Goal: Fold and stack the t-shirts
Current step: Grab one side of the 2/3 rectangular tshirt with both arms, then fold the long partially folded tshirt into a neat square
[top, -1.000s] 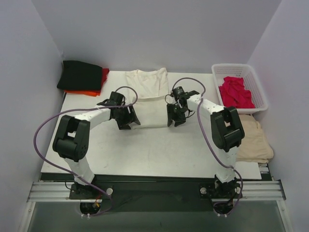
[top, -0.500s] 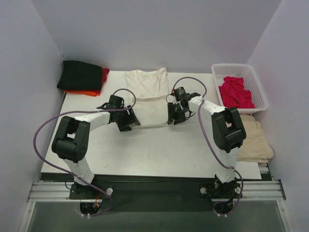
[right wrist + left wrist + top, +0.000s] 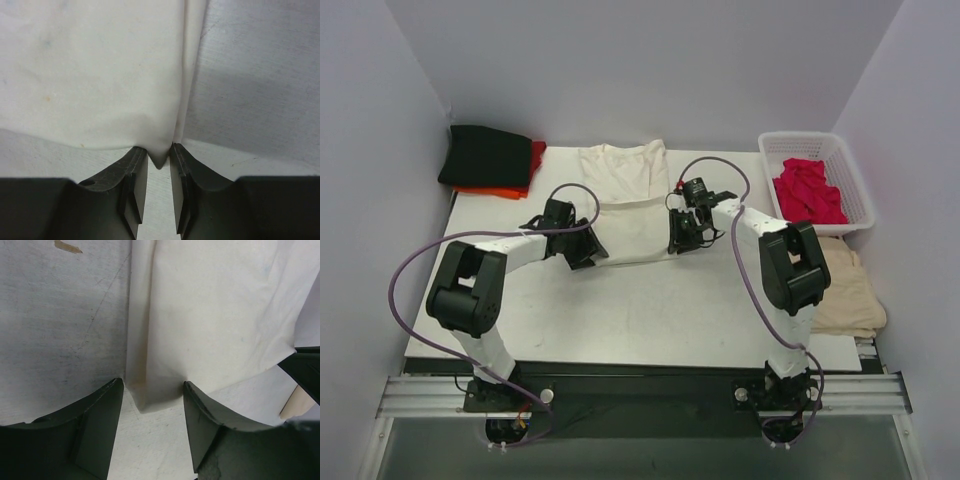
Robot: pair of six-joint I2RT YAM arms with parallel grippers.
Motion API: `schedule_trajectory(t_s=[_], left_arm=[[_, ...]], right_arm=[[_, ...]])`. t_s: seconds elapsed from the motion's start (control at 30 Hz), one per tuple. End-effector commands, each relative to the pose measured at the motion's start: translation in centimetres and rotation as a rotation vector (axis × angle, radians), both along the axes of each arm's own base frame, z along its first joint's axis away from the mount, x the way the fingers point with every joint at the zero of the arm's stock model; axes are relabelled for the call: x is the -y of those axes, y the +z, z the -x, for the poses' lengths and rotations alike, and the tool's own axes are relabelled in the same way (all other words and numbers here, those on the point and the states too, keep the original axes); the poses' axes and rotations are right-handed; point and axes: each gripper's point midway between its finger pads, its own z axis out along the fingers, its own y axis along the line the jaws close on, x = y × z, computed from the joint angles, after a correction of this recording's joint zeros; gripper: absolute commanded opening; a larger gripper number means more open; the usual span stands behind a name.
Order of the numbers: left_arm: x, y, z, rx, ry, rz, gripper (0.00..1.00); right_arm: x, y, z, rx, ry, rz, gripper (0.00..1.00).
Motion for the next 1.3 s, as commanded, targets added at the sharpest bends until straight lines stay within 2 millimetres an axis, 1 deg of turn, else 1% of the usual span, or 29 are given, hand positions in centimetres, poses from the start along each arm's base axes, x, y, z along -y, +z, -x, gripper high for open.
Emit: schedule_trajectory(t_s=[0.0, 0.07, 0.13, 0.17, 0.2, 0.23, 0.27, 0.37, 0.5, 0.53, 0.57, 0.63, 0.67, 0.73, 0.77, 0.8, 0.83, 0.87, 0.9, 0.93, 0.97, 1.0, 1.03, 1.07, 1.1, 1.13, 1.17, 1.2, 1.27], left_arm=[[0.2, 0.4, -1.1, 0.041, 0.011, 0.022, 0.60], [0.4, 0.3, -1.0, 0.036, 0.010, 0.031, 0.54], [0.4, 0.2, -0.9, 0.030, 0.006, 0.036, 0.50], [0.6, 0.2, -0.9, 0.028, 0.003, 0.041, 0.44], [0.6, 0.2, -0.8, 0.027, 0.001, 0.044, 0.39], [0.6, 0.2, -0.9, 0.028, 0.001, 0.045, 0.34], [0.7, 0.2, -0.8, 0.025, -0.003, 0.047, 0.21], [0.7, 0.3, -0.7, 0.023, -0.015, 0.050, 0.00], [0.3, 0.3, -0.1, 0.016, -0.026, 0.029, 0.00], [0.1, 0.3, 0.2, 0.016, -0.030, 0.023, 0.00], [-0.1, 0.4, 0.4, 0.014, -0.032, 0.015, 0.00], [-0.5, 0.2, 1.0, 0.009, -0.041, -0.004, 0.00], [-0.7, 0.3, 1.4, 0.006, -0.041, -0.009, 0.00], [-1.1, 0.3, 2.4, -0.008, -0.047, -0.021, 0.00], [-1.4, 0.0, 3.3, -0.029, -0.050, -0.029, 0.00], [-1.6, -0.1, 3.7, -0.034, -0.048, -0.037, 0.00], [-1.7, 0.4, 4.0, -0.026, -0.048, -0.037, 0.00], [-2.1, 0.0, 5.0, -0.052, -0.047, -0.049, 0.00], [-2.4, 0.1, 5.4, -0.054, -0.048, -0.055, 0.00], [-2.6, 0.5, 5.9, -0.046, -0.045, -0.061, 0.00], [-3.0, 0.4, 6.8, -0.068, -0.046, -0.069, 0.00], [-3.1, 0.5, 7.3, -0.070, -0.046, -0.073, 0.00], [-3.3, 1.2, 7.6, -0.056, -0.045, -0.072, 0.00], [-3.6, 1.3, 8.2, -0.071, -0.043, -0.081, 0.00], [-3.8, 1.1, 8.9, -0.083, -0.044, -0.083, 0.00], [-3.9, 1.9, 9.2, -0.064, -0.042, -0.078, 0.00], [-4.1, 1.8, 10.0, -0.081, -0.041, -0.087, 0.00], [-4.3, 2.0, 10.3, -0.081, -0.039, -0.088, 0.00], [-4.7, 2.7, 11.5, -0.076, -0.035, -0.087, 0.00]], right_arm=[[0.0, 0.2, -0.2, 0.003, 0.004, -0.027, 0.24], [-0.2, 0.1, -0.2, 0.000, 0.010, -0.035, 0.23], [-0.3, 0.1, -0.3, -0.004, 0.010, -0.041, 0.18], [-0.4, 0.1, -0.2, -0.007, 0.012, -0.044, 0.16], [-0.3, -0.1, -0.1, -0.013, 0.011, -0.044, 0.10], [-0.4, -0.1, 0.0, -0.014, 0.013, -0.048, 0.07], [-0.4, 0.0, 0.1, -0.018, 0.011, -0.051, 0.00], [-0.2, -0.1, 0.9, -0.032, 0.007, -0.051, 0.00], [0.2, -0.2, 2.4, -0.054, -0.003, -0.052, 0.00], [0.3, 0.2, 2.6, -0.047, -0.001, -0.055, 0.00], [0.4, -0.2, 3.4, -0.064, -0.001, -0.050, 0.00], [0.4, 0.2, 4.2, -0.062, 0.005, -0.053, 0.00], [0.5, -0.1, 5.0, -0.077, 0.007, -0.050, 0.00], [0.3, 0.2, 5.8, -0.077, 0.019, -0.056, 0.00], [0.4, 0.0, 6.4, -0.088, 0.022, -0.053, 0.00], [0.4, 0.0, 7.0, -0.097, 0.026, -0.053, 0.00], [0.1, 0.3, 7.5, -0.091, 0.035, -0.058, 0.00], [0.1, 0.3, 8.0, -0.097, 0.039, -0.059, 0.00], [0.2, -0.1, 8.9, -0.117, 0.042, -0.054, 0.00], [-0.1, 0.3, 9.5, -0.110, 0.056, -0.061, 0.00], [0.0, 0.2, 10.2, -0.120, 0.058, -0.061, 0.00], [0.2, 0.2, 11.1, -0.126, 0.061, -0.061, 0.00], [0.3, 0.2, 11.7, -0.132, 0.065, -0.059, 0.00], [0.1, 0.2, 12.5, -0.138, 0.070, -0.058, 0.00], [0.0, 0.8, 12.9, -0.123, 0.076, -0.065, 0.00], [0.4, 0.5, 14.0, -0.139, 0.079, -0.057, 0.00], [0.4, 0.6, 14.8, -0.143, 0.088, -0.049, 0.00], [0.5, 1.3, 15.1, -0.125, 0.083, -0.052, 0.00], [0.9, 1.4, 16.5, -0.135, 0.085, -0.043, 0.00]])
